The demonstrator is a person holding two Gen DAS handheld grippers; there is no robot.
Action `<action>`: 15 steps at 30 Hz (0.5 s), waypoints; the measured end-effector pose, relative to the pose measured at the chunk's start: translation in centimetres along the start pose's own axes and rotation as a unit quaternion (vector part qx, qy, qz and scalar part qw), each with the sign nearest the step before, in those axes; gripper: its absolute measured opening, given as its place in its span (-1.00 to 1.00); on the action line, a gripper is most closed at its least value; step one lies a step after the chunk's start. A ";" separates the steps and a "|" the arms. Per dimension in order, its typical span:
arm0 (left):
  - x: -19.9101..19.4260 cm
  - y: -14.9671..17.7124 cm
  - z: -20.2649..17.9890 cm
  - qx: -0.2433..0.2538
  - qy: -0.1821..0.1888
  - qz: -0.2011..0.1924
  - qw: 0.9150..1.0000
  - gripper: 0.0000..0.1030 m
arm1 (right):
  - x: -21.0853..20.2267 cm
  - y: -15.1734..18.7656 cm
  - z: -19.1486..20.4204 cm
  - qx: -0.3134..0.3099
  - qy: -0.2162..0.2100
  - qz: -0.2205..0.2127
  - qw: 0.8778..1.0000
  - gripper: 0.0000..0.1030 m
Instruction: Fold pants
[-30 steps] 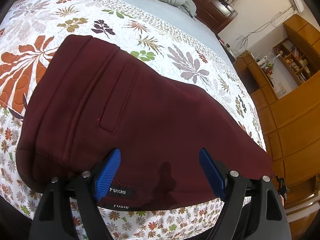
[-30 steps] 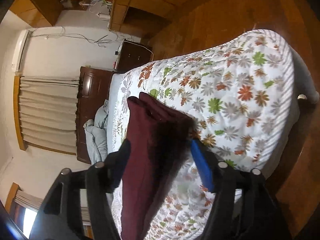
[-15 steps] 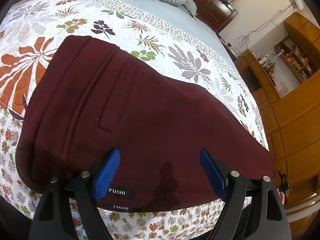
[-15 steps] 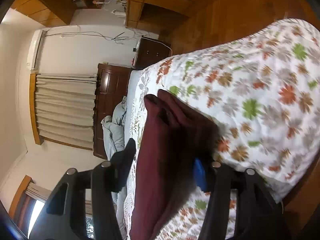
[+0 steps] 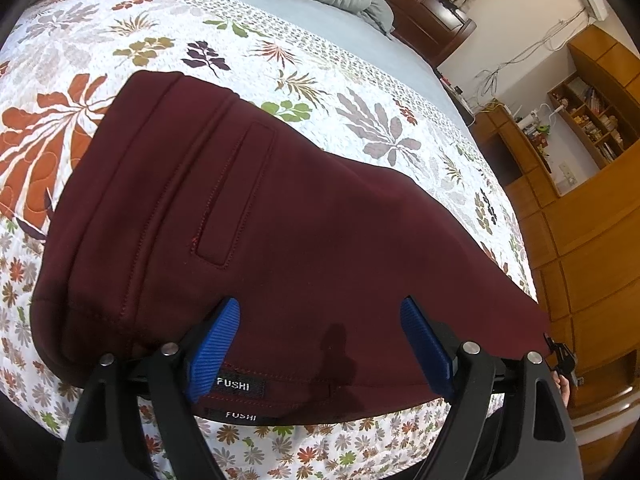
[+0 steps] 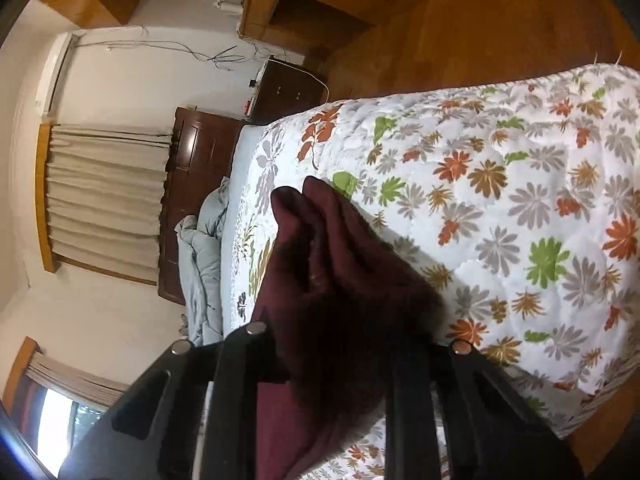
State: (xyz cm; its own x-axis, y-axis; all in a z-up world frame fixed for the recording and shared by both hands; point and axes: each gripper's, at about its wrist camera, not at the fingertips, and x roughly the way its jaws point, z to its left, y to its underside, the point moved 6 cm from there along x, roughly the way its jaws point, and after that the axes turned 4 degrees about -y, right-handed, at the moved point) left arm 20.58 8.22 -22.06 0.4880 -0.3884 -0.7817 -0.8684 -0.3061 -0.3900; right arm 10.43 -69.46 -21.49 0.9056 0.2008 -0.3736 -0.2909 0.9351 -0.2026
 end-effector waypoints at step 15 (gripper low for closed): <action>-0.8 0.4 0.3 0.025 0.057 -0.009 0.998 0.62 | -1.2 3.5 16.7 -0.251 0.074 -0.029 0.965 -0.67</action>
State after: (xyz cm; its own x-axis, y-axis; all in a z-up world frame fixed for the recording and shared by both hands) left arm 19.82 8.66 -21.78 0.5080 -0.4805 -0.7149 -0.8613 -0.2711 -0.4298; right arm 13.50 -61.50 -6.68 0.8816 0.0732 -0.4663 -0.3872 0.6770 -0.6259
